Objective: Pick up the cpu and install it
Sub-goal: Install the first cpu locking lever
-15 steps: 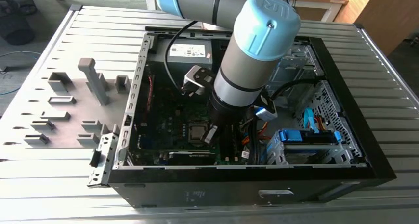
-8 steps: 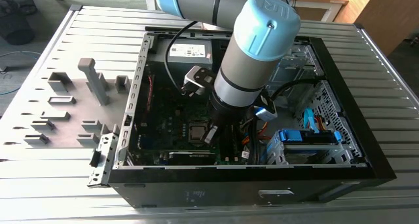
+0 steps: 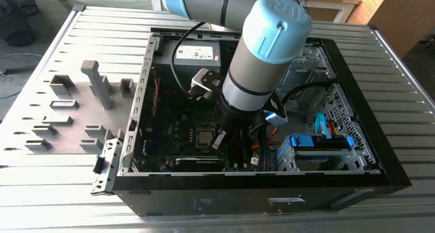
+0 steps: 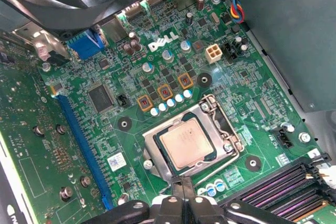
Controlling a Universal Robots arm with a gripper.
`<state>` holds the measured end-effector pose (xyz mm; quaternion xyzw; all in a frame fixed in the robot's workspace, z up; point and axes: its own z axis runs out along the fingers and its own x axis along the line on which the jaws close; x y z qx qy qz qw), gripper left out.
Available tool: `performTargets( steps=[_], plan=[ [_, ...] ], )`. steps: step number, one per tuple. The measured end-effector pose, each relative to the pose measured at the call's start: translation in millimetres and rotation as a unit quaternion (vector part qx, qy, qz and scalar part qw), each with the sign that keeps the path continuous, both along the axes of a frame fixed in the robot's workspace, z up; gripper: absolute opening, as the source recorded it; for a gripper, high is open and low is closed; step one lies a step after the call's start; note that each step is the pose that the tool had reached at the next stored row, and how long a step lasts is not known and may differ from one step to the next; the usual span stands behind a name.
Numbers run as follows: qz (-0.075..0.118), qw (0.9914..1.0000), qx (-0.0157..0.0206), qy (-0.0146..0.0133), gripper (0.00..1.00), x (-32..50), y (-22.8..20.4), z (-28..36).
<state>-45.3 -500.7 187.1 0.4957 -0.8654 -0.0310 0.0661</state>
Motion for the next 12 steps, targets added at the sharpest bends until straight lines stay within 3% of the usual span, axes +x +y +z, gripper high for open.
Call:
performTargets(
  steps=[6,12],
  plan=[
    [0.000,1.00000,-0.0002,0.0000,0.11,-0.1,-5.1,0.1],
    [0.002,1.00000,0.0011,0.0001,0.11,0.4,-5.5,-0.2]
  ],
)
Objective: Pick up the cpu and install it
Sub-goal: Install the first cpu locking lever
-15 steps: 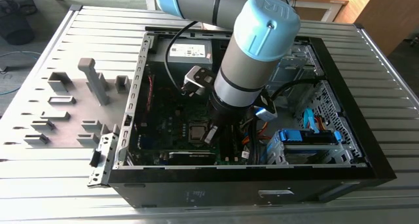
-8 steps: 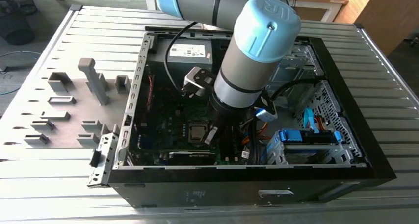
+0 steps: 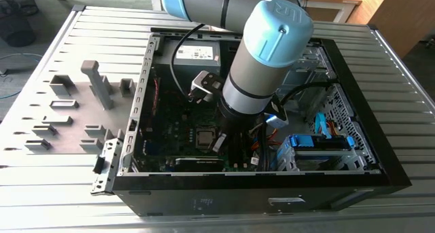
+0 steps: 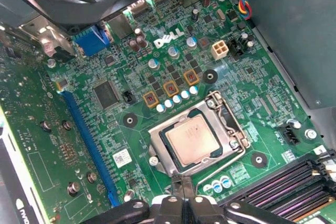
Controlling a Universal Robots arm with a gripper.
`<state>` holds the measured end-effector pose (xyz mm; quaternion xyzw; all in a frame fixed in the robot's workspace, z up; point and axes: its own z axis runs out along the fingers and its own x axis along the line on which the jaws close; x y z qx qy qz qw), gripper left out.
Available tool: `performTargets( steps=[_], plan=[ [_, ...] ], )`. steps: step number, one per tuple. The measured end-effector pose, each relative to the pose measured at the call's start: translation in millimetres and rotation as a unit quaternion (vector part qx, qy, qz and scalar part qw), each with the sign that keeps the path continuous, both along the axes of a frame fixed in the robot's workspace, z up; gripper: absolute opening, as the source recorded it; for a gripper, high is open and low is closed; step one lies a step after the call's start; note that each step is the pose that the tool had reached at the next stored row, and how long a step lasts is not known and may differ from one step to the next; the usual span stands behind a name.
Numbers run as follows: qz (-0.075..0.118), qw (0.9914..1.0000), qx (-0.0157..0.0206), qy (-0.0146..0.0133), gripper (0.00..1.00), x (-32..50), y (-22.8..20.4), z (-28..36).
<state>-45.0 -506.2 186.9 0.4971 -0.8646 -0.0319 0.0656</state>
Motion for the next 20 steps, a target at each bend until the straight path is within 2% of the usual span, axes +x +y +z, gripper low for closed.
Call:
performTargets(
  steps=[2,6,8,11,20],
  plan=[
    [0.000,1.00000,0.0015,0.0000,0.11,0.1,-0.1,0.0],
    [0.000,0.99992,0.0127,-0.0001,0.11,0.1,-2.6,-0.1],
    [0.000,0.99989,0.0146,-0.0001,0.11,0.2,-5.1,-0.3],
    [0.000,0.99988,0.0155,-0.0001,0.11,0.4,-7.2,-0.1],
    [0.000,0.99973,0.0234,-0.0001,0.11,2.0,-7.2,-0.1]
  ],
)
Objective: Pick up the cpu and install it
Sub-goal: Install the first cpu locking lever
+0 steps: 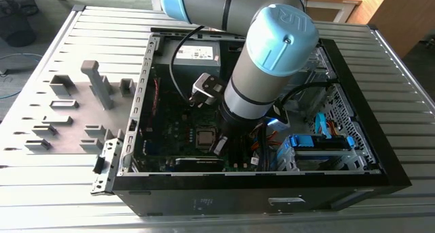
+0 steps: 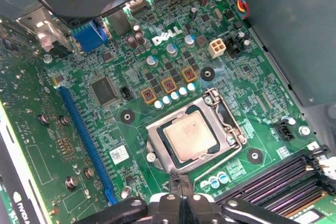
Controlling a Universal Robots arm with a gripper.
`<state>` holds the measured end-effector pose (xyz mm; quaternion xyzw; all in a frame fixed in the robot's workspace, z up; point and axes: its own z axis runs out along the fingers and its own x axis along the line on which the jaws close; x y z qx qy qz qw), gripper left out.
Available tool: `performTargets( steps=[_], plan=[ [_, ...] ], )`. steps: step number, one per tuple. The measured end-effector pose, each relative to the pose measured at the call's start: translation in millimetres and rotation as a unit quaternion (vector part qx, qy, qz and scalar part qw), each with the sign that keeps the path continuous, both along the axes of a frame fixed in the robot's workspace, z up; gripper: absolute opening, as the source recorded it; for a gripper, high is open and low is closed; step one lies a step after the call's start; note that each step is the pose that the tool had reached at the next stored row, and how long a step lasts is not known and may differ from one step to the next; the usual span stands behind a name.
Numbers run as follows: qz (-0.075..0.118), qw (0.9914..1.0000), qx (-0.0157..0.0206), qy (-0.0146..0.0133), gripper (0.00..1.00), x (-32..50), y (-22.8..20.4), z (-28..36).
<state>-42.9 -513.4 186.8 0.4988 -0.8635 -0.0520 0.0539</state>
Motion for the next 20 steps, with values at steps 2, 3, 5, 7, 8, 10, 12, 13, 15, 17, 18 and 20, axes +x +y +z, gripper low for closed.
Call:
performTargets(
  steps=[2,3,5,7,8,10,12,13,15,17,18,20],
  plan=[
    [0.000,1.00000,0.0023,0.0000,0.11,0.3,0.1,0.0],
    [0.000,1.00000,0.0028,0.0000,0.11,0.6,0.1,-0.1],
    [0.000,1.00000,0.0029,0.0000,0.11,1.1,0.2,0.0],
    [-0.001,0.99999,0.0031,0.0000,0.11,1.6,0.5,0.0],
    [-0.001,0.99999,0.0033,0.0000,0.11,1.9,0.7,-0.1],
    [-0.001,0.99999,0.0037,0.0000,0.11,2.3,1.2,-0.1],
    [-0.002,0.99999,0.0043,-0.0001,0.11,2.7,1.8,-0.1],
    [-0.002,0.99999,0.0044,0.0000,0.11,2.7,1.9,-0.1],
    [-0.002,0.99998,0.0055,0.0000,0.11,2.7,2.2,-0.1],
    [-0.002,0.99996,0.0087,0.0000,0.11,2.5,2.2,0.0],
    [-0.002,0.99994,0.0104,0.0000,0.11,2.4,2.2,0.0],
    [-0.002,0.99991,0.0132,0.0000,0.11,2.2,2.2,0.0]
  ],
)
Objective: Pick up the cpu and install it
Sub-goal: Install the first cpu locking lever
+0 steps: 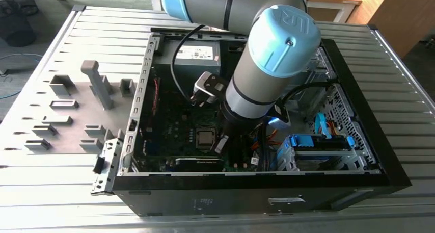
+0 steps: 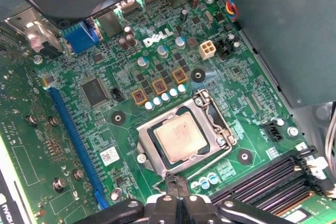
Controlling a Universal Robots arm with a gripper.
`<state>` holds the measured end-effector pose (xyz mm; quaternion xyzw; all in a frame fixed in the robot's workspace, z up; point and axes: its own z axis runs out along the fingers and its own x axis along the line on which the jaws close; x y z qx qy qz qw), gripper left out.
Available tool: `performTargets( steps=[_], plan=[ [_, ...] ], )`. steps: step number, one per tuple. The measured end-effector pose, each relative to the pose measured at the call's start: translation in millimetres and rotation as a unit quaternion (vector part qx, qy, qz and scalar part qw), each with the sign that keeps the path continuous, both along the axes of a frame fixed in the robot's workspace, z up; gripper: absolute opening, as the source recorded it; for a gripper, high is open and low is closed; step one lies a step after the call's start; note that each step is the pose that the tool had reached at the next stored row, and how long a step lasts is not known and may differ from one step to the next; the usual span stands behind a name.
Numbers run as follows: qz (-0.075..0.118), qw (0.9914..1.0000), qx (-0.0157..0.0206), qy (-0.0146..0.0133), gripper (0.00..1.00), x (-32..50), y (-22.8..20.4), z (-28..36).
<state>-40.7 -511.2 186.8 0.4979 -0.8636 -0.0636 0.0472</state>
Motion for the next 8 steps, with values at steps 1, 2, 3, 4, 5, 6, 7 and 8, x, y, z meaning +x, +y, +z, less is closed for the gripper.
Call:
performTargets(
  steps=[1,2,3,4,5,6,7,8],
  plan=[
    [-0.001,1.00000,0.0006,0.0000,0.11,0.0,0.1,-0.1],
    [-0.002,1.00000,0.0008,0.0000,0.11,0.0,0.1,-0.2],
    [-0.003,0.99999,0.0009,0.0000,0.11,0.0,0.1,-0.3],
    [-0.004,0.99999,0.0009,0.0000,0.11,0.0,0.0,-0.3],
    [-0.005,0.99998,0.0012,0.0000,0.11,0.0,0.0,-0.3],
    [-0.006,0.99998,0.0016,0.0000,0.11,-0.1,0.0,-0.3],
    [-0.006,0.99998,0.0020,0.0000,0.11,-0.1,0.0,-0.3],
    [-0.006,0.99998,0.0021,0.0000,0.11,-0.1,0.0,-0.3]
  ],
)
